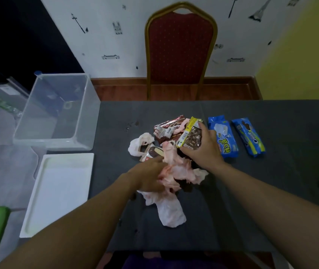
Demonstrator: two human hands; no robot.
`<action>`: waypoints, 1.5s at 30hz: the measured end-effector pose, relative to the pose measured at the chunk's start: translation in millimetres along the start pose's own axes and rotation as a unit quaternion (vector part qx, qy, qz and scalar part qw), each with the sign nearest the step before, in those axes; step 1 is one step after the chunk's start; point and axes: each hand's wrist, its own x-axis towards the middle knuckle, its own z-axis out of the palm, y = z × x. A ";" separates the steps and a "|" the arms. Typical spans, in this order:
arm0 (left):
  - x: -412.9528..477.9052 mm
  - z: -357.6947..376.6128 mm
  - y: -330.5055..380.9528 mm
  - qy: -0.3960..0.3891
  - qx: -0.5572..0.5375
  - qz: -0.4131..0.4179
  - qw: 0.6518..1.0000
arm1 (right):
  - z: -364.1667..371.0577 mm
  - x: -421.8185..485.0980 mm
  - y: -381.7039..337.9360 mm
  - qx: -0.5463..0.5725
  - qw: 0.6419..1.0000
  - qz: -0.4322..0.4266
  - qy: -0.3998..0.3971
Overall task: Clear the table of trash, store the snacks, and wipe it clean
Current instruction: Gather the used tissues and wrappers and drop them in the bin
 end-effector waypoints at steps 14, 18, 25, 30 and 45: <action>-0.4 36.2 12.9 -0.022 0.153 0.055 0.986 | 2.1 -9.3 12.7 -0.006 1.000 0.007 0.009; 1.3 26.5 15.2 0.064 0.078 0.015 0.995 | -6.5 -8.7 16.0 0.012 0.999 0.018 0.040; 23.1 12.2 21.2 0.156 0.067 -0.012 0.985 | -25.6 -11.5 29.7 0.006 0.995 0.047 0.086; 43.0 13.6 39.4 0.124 0.098 0.015 0.987 | -37.7 -18.8 44.0 0.028 0.990 0.064 0.121; 77.3 17.5 75.4 0.049 0.208 0.095 0.972 | -59.0 -47.7 73.9 0.052 0.982 0.090 0.156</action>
